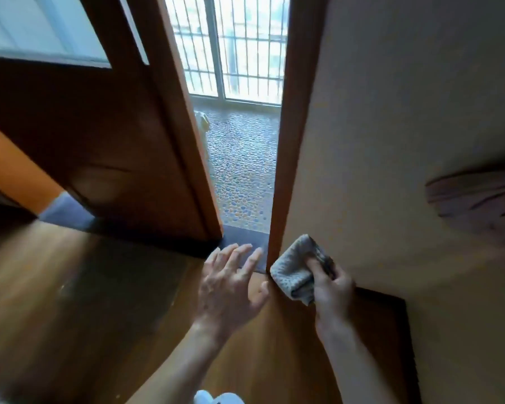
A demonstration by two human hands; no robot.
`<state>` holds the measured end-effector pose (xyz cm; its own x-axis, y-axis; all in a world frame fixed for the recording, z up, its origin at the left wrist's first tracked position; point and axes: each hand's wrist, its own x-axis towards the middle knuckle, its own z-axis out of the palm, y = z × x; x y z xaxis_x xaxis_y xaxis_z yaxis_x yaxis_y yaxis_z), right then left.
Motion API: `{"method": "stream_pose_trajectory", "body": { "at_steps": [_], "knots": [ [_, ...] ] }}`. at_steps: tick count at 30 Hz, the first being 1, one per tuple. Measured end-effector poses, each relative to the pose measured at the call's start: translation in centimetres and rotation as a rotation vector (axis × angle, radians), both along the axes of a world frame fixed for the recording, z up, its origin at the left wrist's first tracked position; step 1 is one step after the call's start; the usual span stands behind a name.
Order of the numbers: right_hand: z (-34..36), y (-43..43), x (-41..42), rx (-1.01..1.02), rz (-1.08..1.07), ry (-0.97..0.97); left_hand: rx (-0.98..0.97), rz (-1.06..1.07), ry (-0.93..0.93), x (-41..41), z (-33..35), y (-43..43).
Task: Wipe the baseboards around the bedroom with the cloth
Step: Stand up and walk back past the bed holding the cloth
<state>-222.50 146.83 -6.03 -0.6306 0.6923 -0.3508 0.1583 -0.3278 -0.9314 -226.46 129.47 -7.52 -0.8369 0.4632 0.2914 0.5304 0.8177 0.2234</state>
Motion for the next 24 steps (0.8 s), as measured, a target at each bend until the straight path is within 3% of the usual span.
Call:
{"method": "stream_pose_trajectory", "body": {
  "at_steps": [7, 13, 24],
  "knots": [
    [-0.8, -15.4, -5.9, -0.102, 0.234, 0.015, 0.005, 0.228, 0.014, -0.8, -0.9, -16.3],
    [-0.8, -27.2, -9.9, -0.073, 0.464, 0.019, 0.007, 0.435, -0.008, -1.5, -1.8, -28.5],
    [-2.3, -43.3, -17.3, -0.004, 0.820, 0.001, 0.074, 0.791, -0.035, -2.6, -2.0, -42.5]
  ]
}}
